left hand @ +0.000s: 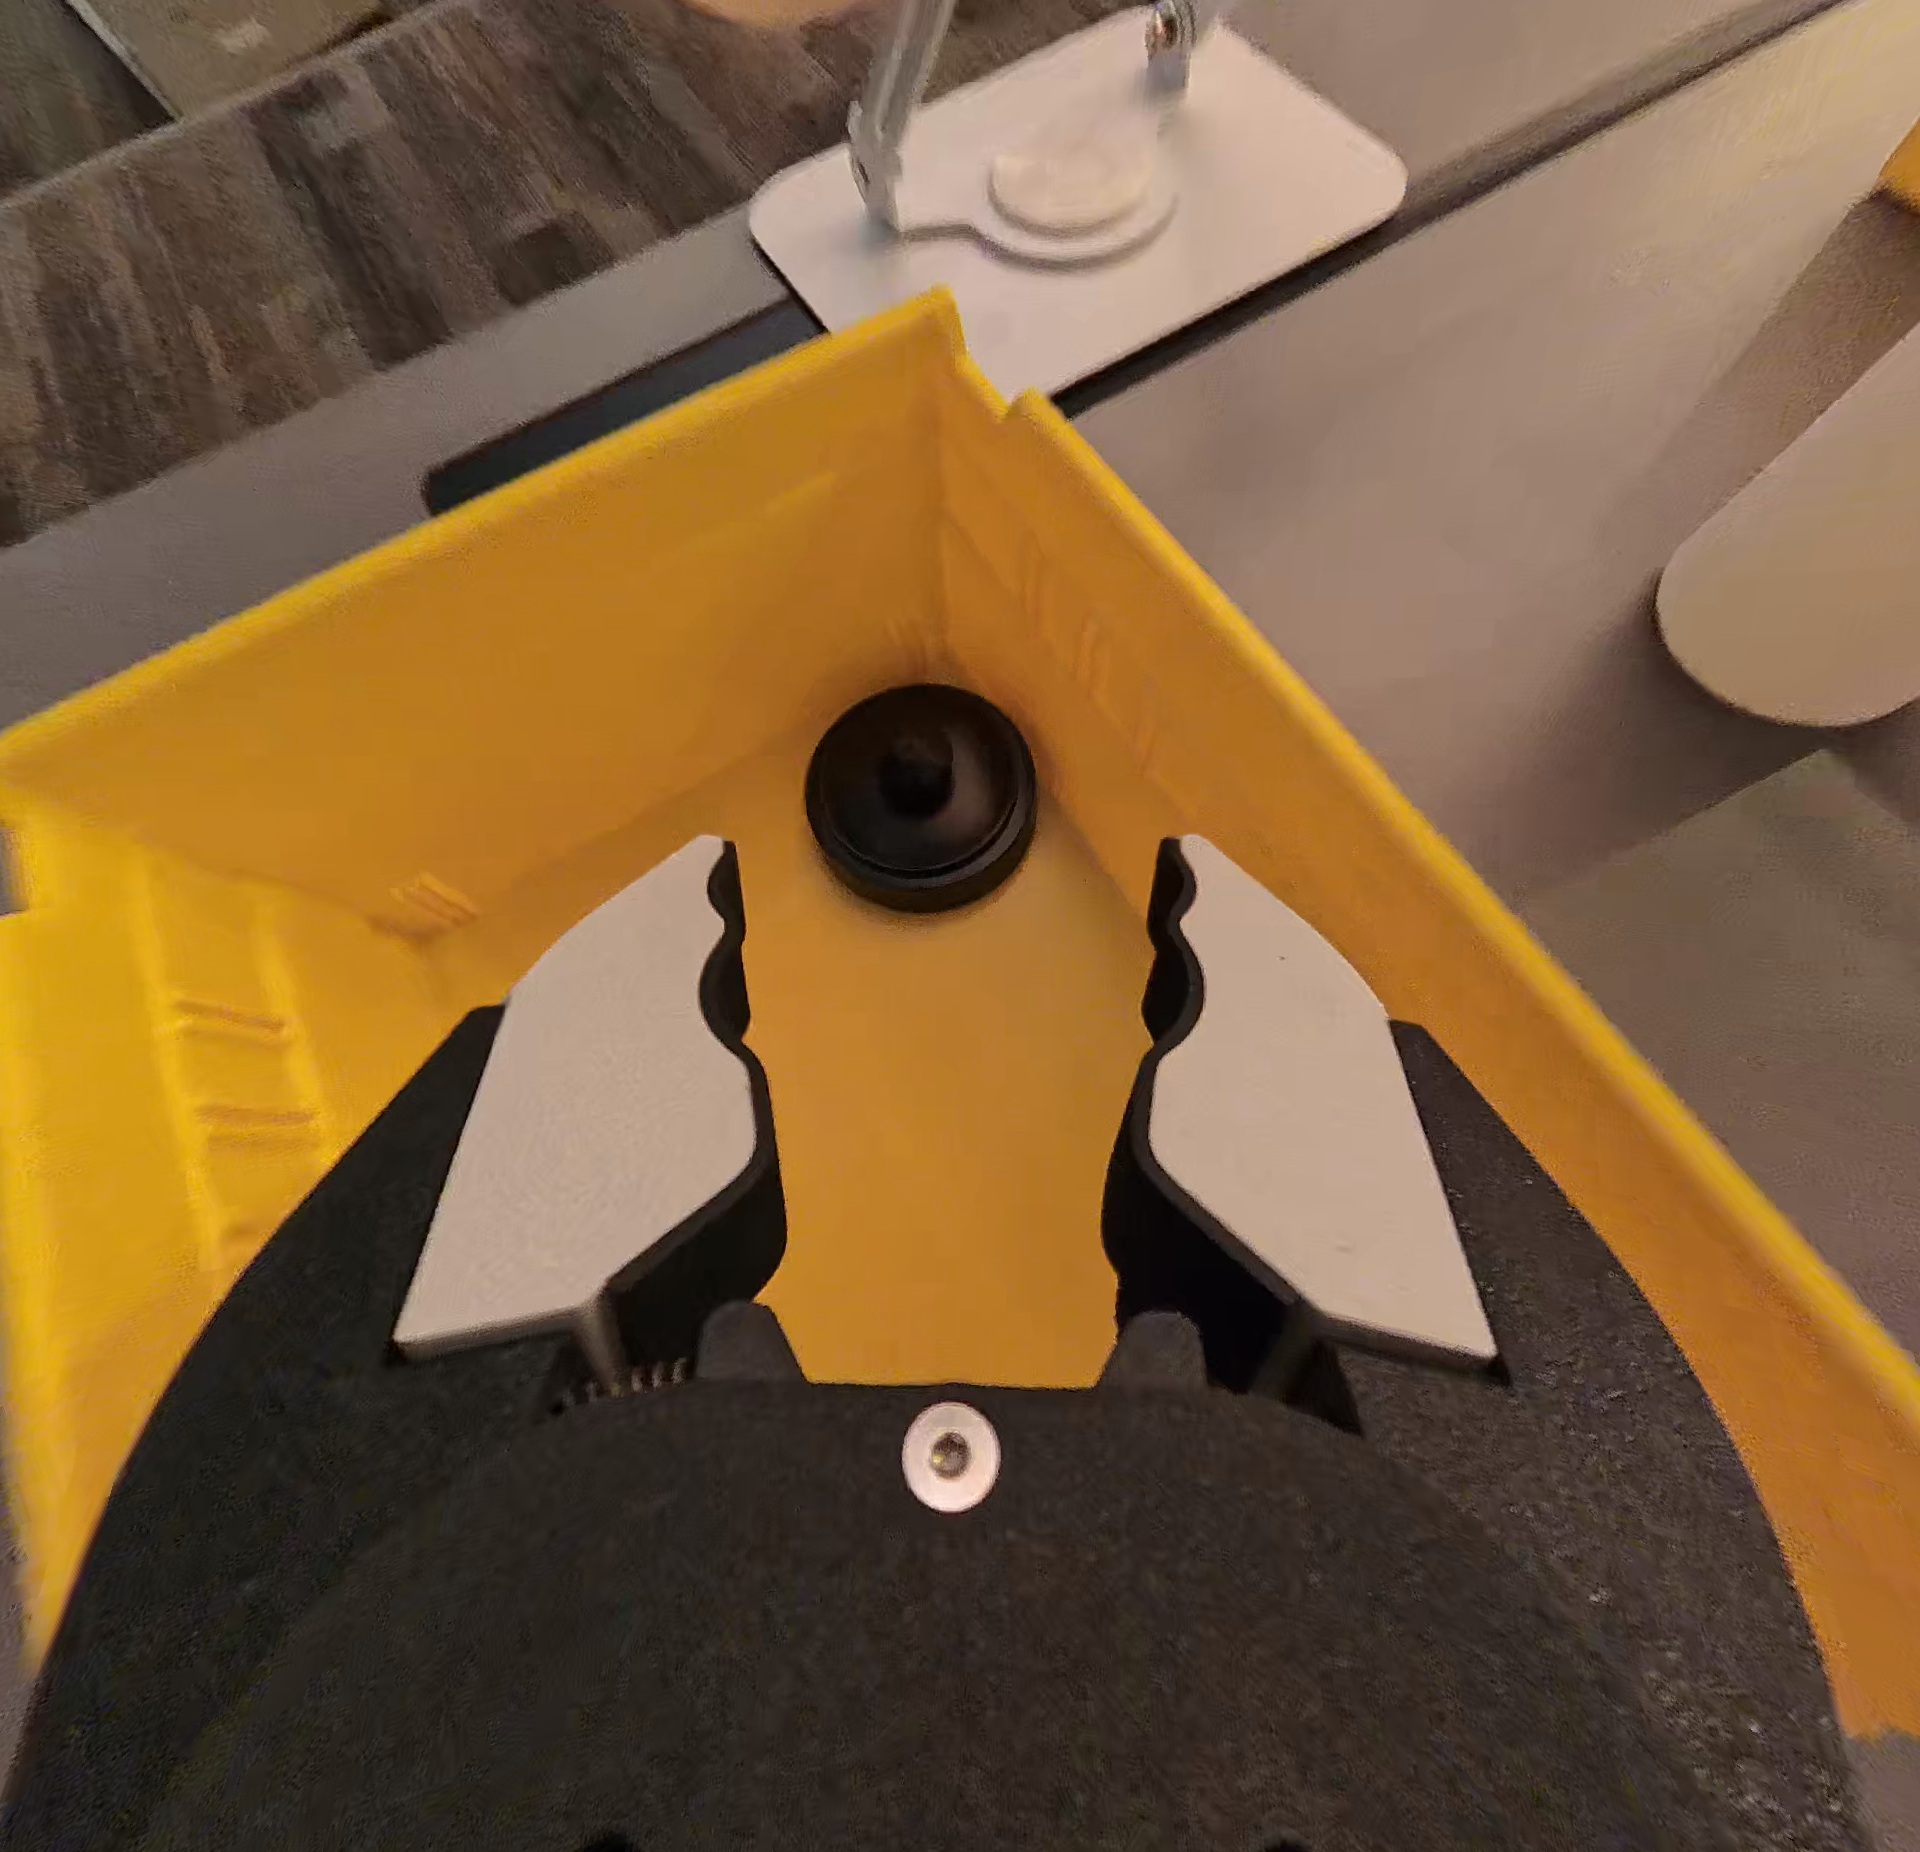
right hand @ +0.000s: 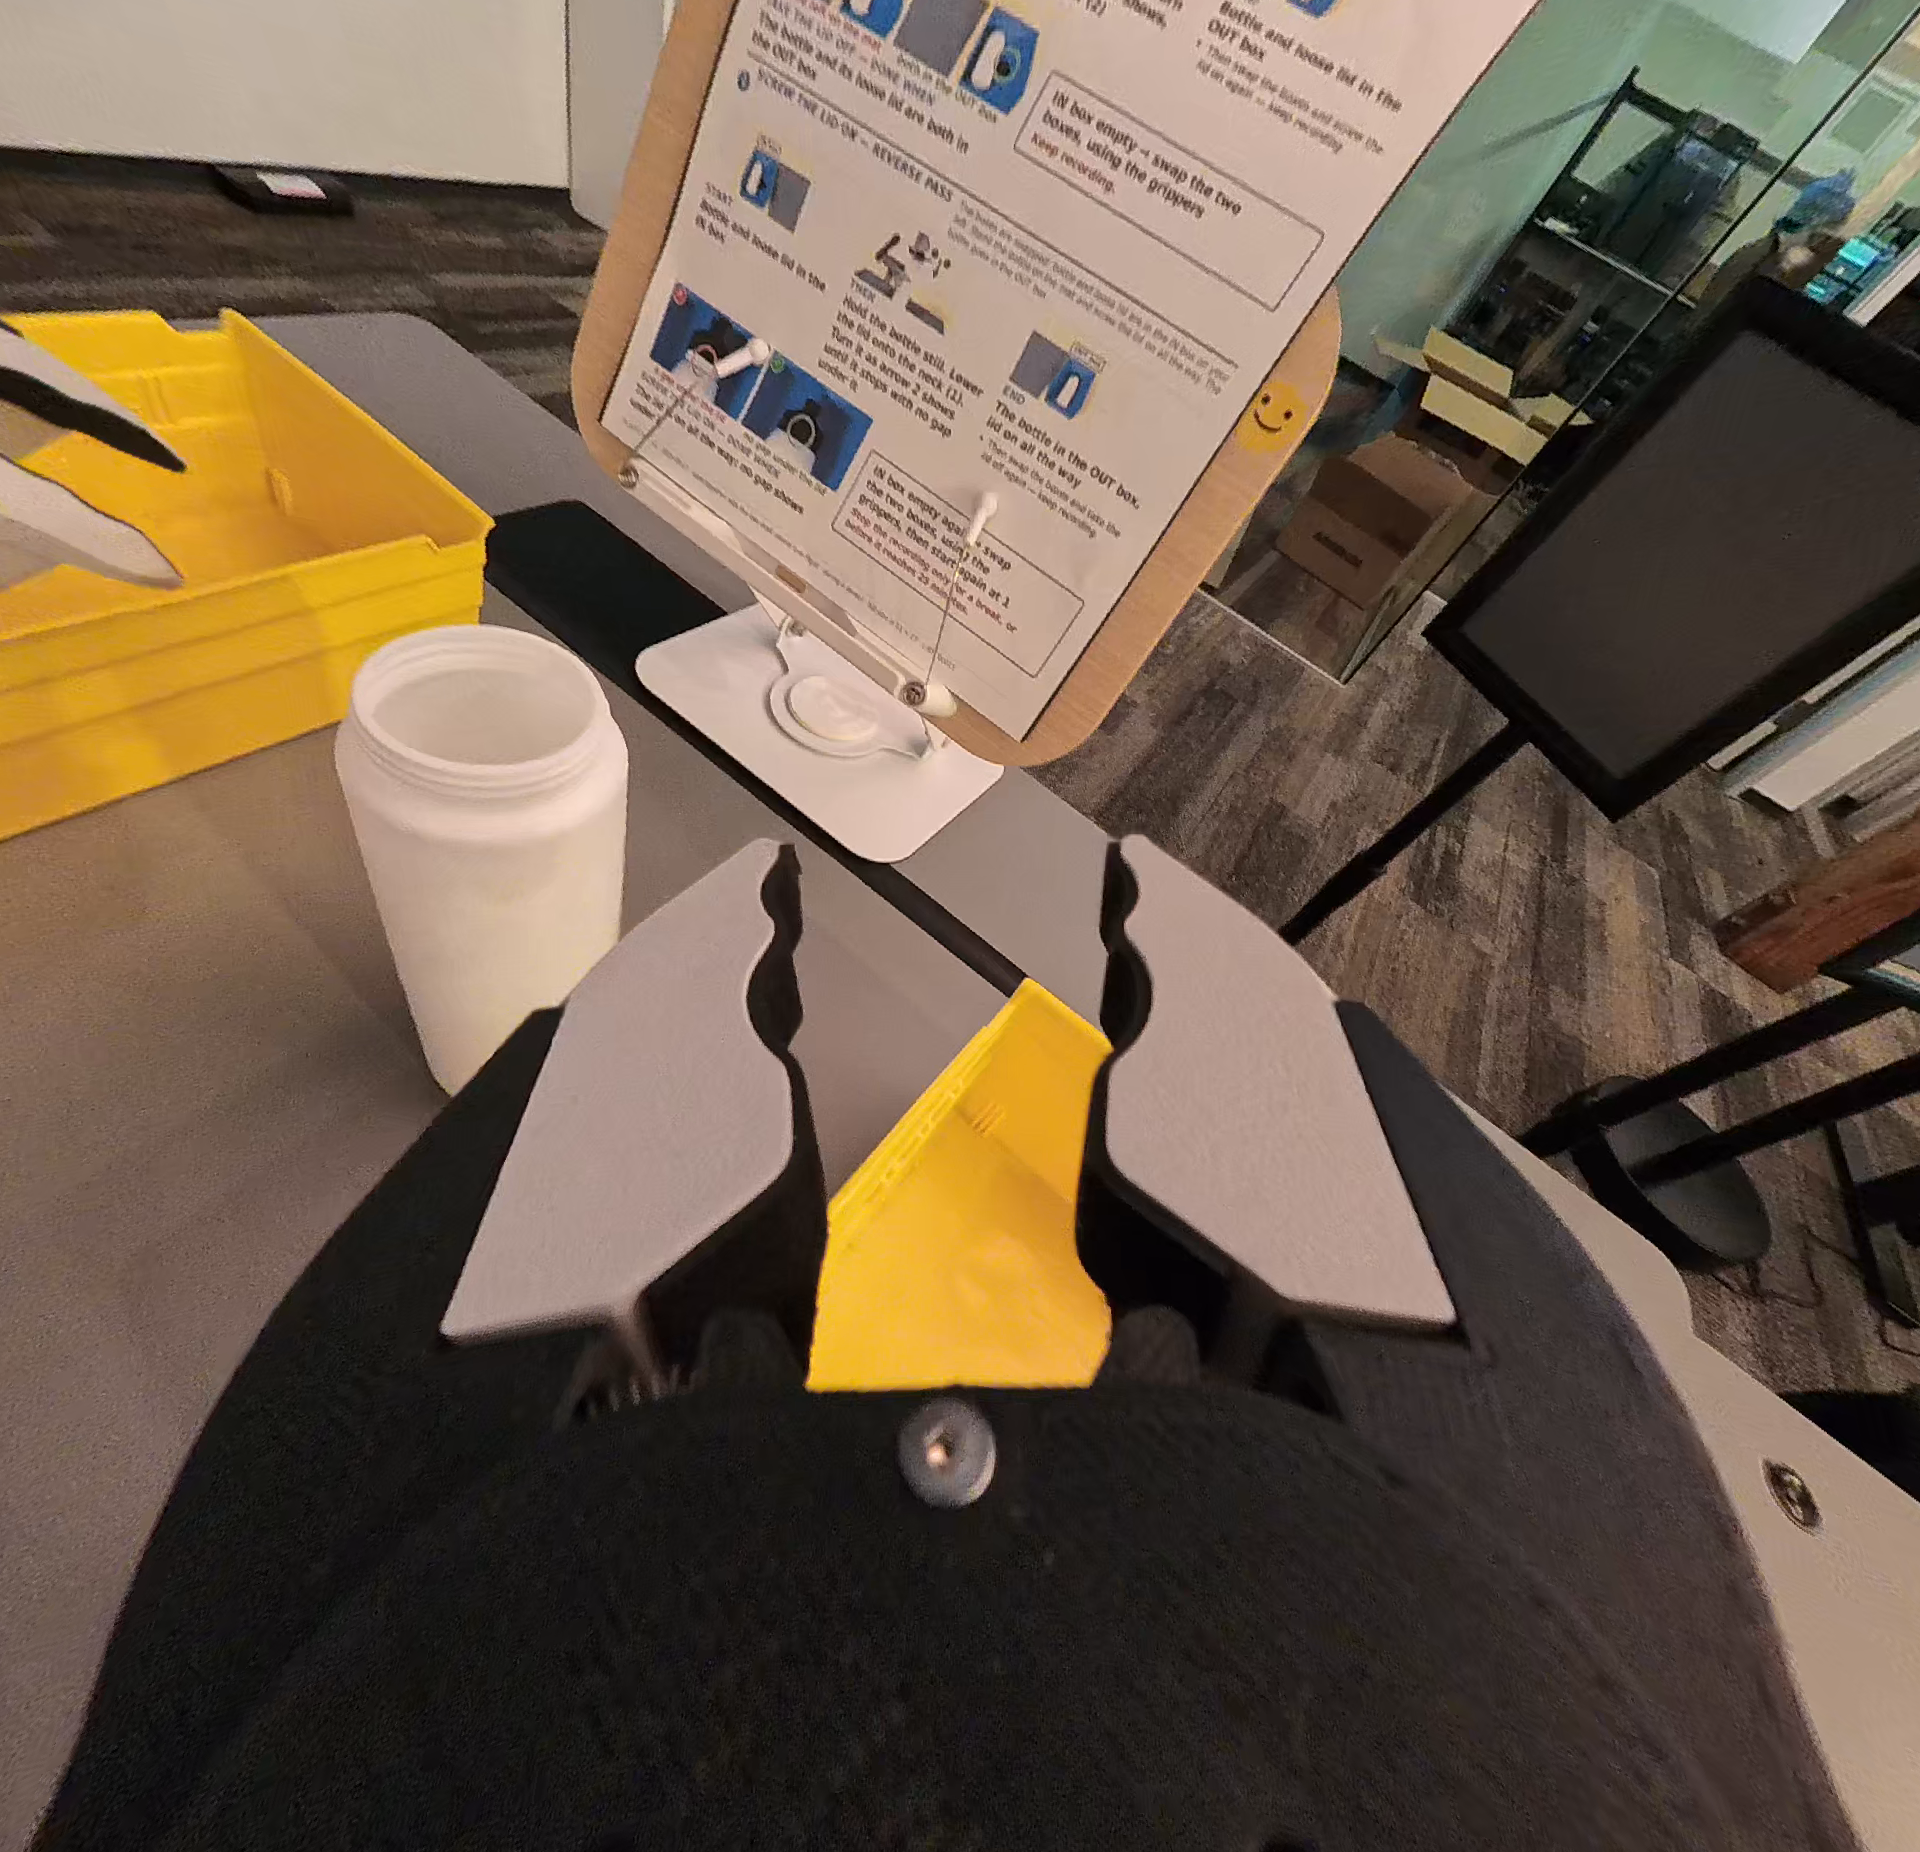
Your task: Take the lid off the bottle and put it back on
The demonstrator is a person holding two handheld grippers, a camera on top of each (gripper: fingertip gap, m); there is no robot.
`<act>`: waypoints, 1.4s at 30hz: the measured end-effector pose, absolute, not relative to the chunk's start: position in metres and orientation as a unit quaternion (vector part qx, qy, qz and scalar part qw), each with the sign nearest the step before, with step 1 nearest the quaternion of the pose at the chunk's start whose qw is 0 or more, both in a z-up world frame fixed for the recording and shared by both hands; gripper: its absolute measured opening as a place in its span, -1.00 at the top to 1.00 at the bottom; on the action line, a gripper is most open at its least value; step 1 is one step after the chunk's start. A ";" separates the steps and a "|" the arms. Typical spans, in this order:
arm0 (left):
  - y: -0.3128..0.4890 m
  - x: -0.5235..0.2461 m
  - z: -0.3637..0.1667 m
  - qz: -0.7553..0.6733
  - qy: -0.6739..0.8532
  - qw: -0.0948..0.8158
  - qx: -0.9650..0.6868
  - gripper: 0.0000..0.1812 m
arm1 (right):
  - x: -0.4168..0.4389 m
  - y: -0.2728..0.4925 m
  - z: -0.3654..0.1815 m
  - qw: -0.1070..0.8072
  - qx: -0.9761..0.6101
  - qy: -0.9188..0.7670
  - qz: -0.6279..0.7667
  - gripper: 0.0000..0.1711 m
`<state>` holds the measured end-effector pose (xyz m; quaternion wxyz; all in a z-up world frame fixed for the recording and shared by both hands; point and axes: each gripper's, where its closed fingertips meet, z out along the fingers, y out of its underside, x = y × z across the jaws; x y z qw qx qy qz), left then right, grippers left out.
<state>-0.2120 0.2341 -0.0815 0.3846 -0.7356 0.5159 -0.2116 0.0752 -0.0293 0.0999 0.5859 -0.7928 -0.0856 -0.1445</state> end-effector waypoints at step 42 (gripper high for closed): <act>-0.024 -0.135 0.058 -0.311 0.782 0.394 -0.370 0.29 | -0.131 -0.020 0.063 0.572 -0.703 -0.419 0.060 0.15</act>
